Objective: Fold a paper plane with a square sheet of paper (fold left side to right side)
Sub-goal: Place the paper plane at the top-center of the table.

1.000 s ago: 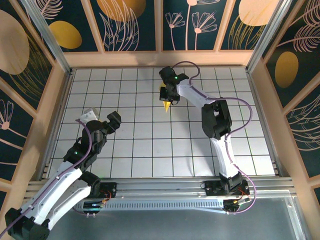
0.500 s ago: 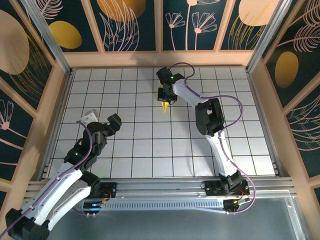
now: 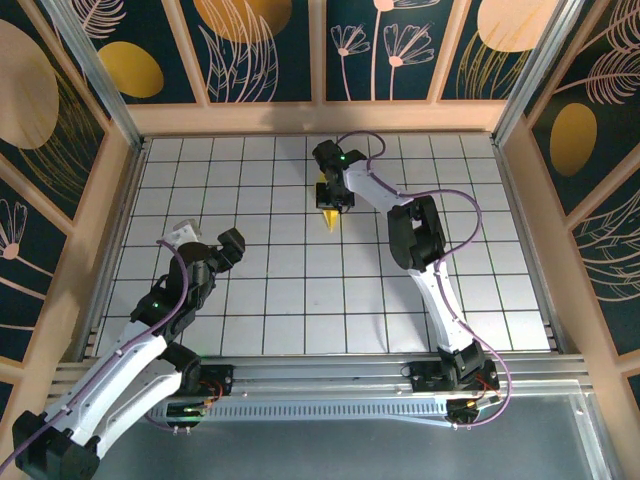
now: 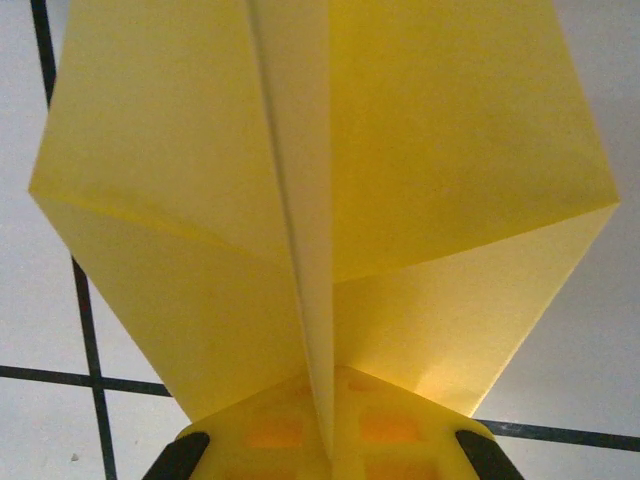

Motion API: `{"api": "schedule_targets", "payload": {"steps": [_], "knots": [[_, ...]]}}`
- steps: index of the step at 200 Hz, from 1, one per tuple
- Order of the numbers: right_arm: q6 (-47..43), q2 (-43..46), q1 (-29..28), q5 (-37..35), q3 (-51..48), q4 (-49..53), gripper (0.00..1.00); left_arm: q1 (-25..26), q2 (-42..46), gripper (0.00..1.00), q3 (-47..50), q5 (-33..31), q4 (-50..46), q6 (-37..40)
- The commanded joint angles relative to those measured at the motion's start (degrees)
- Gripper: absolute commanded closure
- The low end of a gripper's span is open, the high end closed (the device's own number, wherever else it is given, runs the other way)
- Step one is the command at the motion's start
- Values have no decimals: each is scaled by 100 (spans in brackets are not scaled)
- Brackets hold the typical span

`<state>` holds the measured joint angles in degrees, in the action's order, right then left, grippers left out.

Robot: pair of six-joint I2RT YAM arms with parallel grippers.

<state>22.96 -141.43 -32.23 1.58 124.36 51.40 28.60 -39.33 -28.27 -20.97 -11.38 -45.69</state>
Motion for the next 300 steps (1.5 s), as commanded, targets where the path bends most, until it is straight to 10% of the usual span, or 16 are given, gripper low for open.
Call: {"api": "schedule_targets", "payload": {"steps": [1,300], "knots": [[-60,-157,-3,27,138,230,100,-29,-6,5,68,54,74,-65],[345,374,-178,-549,-553,160,69,-22,-286,4,-247,-50,-14,-4]]}}
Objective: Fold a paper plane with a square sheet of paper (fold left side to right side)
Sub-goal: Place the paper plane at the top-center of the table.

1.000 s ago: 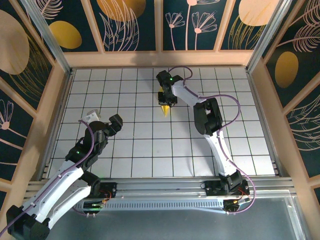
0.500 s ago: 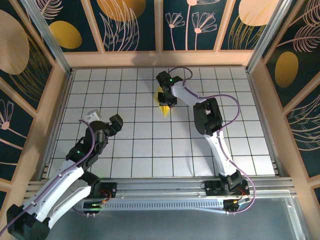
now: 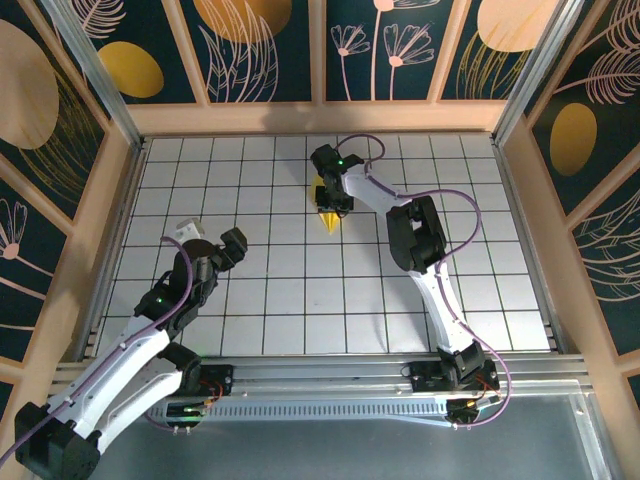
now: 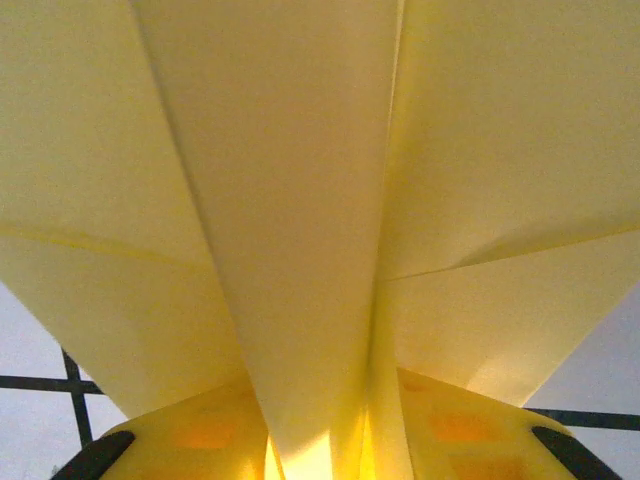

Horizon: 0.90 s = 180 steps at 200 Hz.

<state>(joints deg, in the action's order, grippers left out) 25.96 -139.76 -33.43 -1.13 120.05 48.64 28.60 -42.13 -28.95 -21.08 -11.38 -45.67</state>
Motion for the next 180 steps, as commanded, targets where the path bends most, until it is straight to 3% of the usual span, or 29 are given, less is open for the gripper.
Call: {"api": "schedule_targets", "payload": {"steps": [1,180], "knots": [[44,210,-63,-285,-126,435,69,-26,-6,4,-180,-42,-14,-9],[35,564,-106,-238,-198,468,65,-30,-87,4,-195,30,35,-82]]}}
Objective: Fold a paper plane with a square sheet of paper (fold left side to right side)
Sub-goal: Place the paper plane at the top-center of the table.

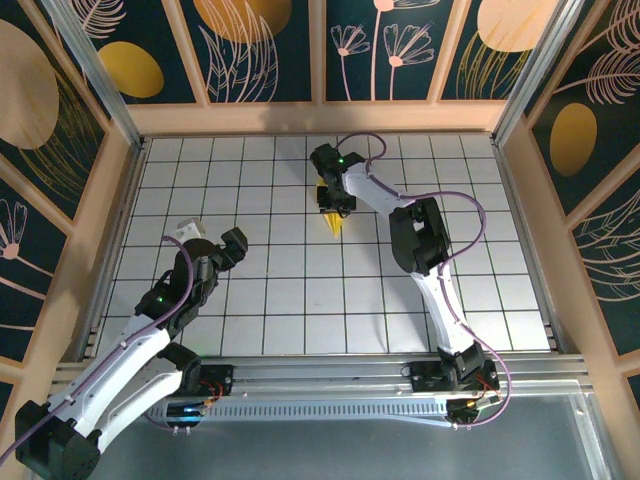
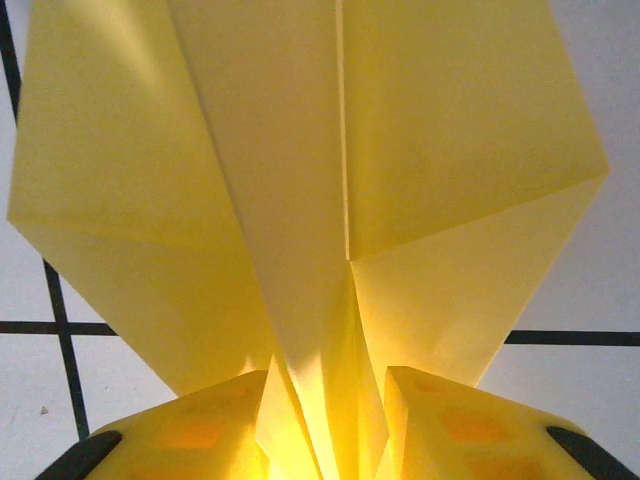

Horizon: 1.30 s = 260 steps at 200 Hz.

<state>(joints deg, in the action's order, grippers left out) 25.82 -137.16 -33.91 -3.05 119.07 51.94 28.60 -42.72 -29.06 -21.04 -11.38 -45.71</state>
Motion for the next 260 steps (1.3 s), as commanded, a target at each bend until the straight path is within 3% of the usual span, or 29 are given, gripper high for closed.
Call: {"api": "schedule_targets", "payload": {"steps": [1,169,260], "knots": [[51,304,-60,-38,-101,135,65,-30,-27,4,-182,28,37,-82],[291,436,-58,557,-271,-145,76,-30,-69,4,-187,7,57,-105],[104,674,-88,396,-222,76,71,-32,-113,4,-280,3,57,-52]]}}
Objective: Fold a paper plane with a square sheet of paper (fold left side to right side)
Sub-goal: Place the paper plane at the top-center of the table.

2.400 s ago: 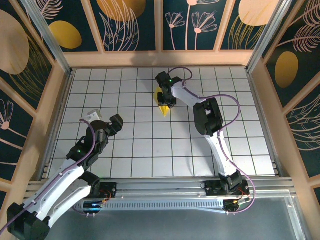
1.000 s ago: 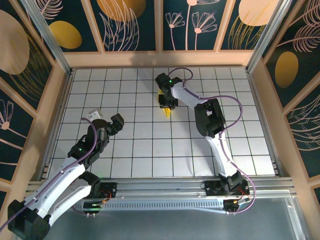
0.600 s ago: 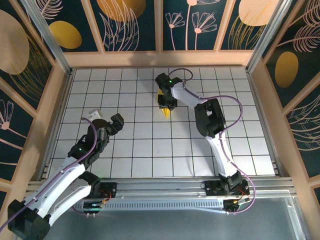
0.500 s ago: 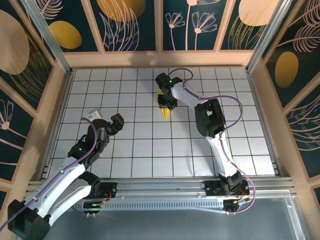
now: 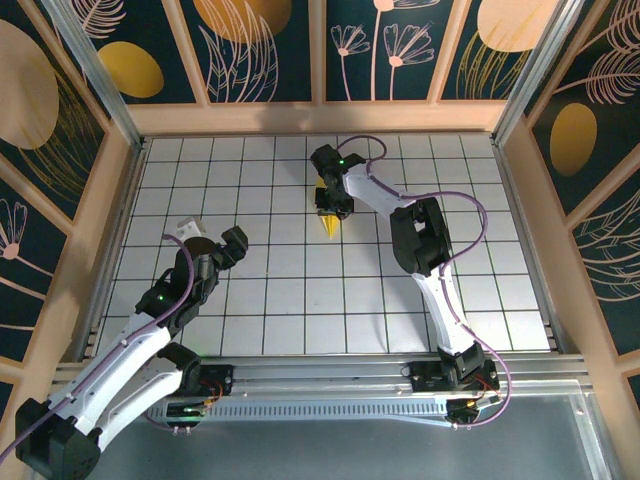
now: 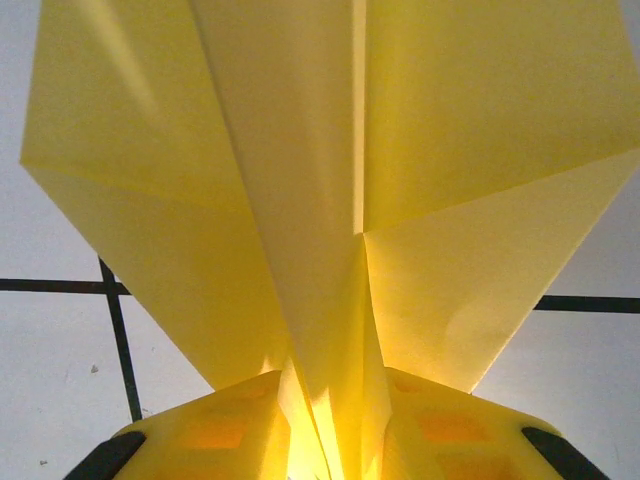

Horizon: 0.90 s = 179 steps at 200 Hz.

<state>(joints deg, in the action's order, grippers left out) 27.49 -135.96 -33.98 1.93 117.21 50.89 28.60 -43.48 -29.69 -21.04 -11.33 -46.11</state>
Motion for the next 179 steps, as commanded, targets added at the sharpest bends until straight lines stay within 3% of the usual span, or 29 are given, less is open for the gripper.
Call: {"api": "schedule_targets", "payload": {"steps": [1,80,130,163,179], "knots": [[-65,562,-82,-99,-29,183,71,-31,-41,4,-219,-1,52,-17],[-429,2002,-214,-570,-869,-66,50,-30,-272,1,-543,-149,96,227],[-817,3726,-112,-1169,-2486,-940,25,-63,-424,1,-727,-609,66,284],[-977,4919,232,-1226,-3807,-1732,17,-268,-383,1,-862,-947,306,349],[-999,5496,705,-1071,-4454,-2162,12,-336,-337,1,-889,-1081,470,575]]}}
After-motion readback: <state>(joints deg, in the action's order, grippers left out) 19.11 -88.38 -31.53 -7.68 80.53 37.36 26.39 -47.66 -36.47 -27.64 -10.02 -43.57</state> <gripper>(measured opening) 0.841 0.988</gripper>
